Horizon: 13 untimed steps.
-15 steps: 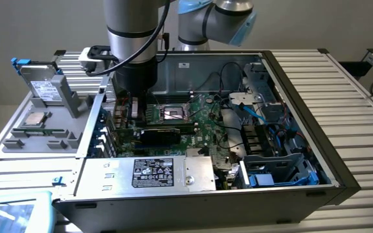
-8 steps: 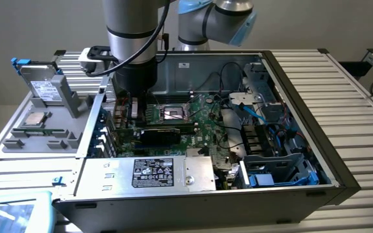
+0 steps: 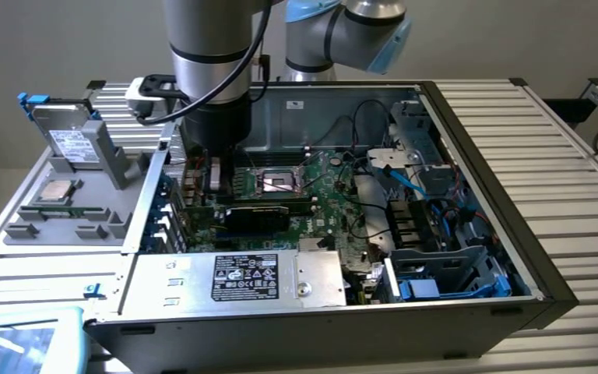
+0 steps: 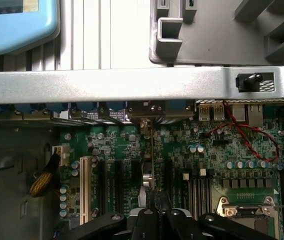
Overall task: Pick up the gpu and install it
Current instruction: 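Press down on the gpu until it lock into place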
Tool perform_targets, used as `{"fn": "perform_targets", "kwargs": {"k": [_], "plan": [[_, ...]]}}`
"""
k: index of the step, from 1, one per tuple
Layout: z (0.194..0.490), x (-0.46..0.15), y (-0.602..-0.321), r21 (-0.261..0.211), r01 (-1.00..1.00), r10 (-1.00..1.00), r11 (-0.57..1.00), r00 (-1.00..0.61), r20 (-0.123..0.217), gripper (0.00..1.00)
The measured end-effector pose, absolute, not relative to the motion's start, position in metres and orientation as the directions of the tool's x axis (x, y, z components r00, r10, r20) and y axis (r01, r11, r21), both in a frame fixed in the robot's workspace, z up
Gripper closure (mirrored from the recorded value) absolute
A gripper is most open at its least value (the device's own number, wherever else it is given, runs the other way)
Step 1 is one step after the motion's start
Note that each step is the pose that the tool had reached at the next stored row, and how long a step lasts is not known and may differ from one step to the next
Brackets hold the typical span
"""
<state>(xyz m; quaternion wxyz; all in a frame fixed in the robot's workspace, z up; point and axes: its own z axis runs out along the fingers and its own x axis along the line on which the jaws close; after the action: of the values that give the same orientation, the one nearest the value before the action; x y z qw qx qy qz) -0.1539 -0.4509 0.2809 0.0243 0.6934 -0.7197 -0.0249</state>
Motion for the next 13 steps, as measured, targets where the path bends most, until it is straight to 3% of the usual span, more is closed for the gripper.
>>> {"fn": "perform_targets", "kwargs": {"k": [13], "plan": [[0.2787,-0.1584,-0.4545,0.070,-0.997,-0.999,0.035,-0.037,-0.023,0.88]]}}
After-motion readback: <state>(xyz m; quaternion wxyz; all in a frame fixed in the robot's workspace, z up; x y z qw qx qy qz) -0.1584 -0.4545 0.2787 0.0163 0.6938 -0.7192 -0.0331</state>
